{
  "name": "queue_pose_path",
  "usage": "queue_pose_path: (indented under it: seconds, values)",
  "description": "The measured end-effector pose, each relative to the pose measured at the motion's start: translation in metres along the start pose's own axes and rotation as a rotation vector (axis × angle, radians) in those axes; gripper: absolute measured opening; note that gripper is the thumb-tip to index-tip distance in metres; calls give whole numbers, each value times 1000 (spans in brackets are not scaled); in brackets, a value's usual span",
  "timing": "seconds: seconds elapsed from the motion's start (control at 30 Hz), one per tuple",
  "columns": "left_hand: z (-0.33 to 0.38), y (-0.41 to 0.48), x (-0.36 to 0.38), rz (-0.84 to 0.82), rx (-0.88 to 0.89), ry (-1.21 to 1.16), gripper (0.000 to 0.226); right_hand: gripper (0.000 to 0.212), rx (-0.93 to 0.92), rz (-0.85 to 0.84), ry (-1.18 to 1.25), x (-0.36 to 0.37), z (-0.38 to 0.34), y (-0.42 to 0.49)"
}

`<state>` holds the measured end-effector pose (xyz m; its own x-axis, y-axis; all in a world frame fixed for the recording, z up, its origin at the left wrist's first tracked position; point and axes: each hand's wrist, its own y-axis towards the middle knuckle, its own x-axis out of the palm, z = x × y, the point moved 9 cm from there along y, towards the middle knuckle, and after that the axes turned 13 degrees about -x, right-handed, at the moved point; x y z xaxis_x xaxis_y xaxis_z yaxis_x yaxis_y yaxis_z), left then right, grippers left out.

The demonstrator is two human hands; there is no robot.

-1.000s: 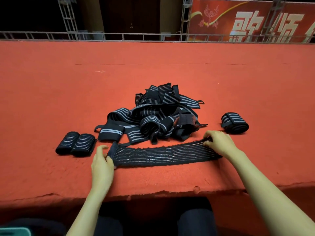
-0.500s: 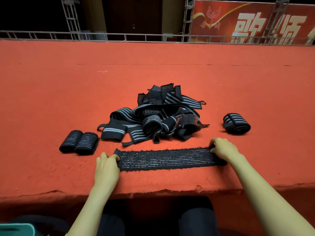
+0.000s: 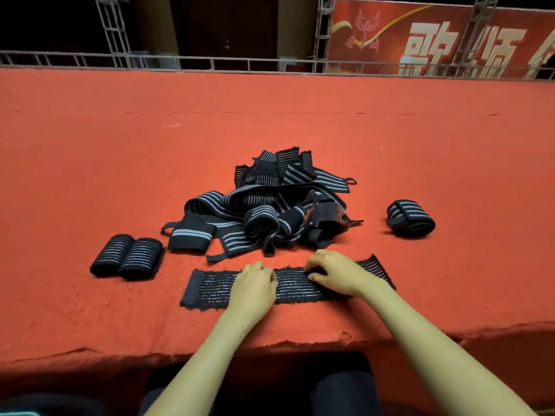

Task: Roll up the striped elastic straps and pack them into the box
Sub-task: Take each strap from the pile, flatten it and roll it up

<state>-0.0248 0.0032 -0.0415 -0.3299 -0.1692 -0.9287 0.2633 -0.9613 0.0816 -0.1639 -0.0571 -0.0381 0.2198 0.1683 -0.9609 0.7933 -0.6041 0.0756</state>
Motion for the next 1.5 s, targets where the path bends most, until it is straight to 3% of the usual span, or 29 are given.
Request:
queue_pose_path:
  seconds: [0.13, 0.37, 0.5, 0.7, 0.83, 0.97, 1.17, 1.43, 1.5]
  values:
    - [19, 42, -43, 19, 22, -144, 20, 17, -46, 167, 96, -44, 0, 24]
    - [53, 158, -96, 100, 77, -233, 16, 15, -4, 389, -3, -136, 46, 98]
    - [65, 222, -90, 78, 75, -218, 21, 19, 113, 431, 12, -153, 101, 144]
    - [76, 286, -79, 130, 116, -210, 37, 44, 339, 515, 48, -156, 157, 184]
    - [101, 294, -64, 146, 289, -154, 40, 35, 442, 449, 154, -140, 178, 197]
    - [98, 302, -34, 21, 223, -139, 47, 16, 387, 521, 251, -136, 173, 191]
    - [89, 299, -24, 12, 132, -156, 33, 1, 384, 821, 558, -162, 179, 150]
    - [77, 281, -27, -37, 54, -142, 34, 7, 230, 948, 549, -193, 141, 107]
    - [69, 275, -24, -98, 10, -173, 44, 11, 189, 983, 603, -194, 129, 94]
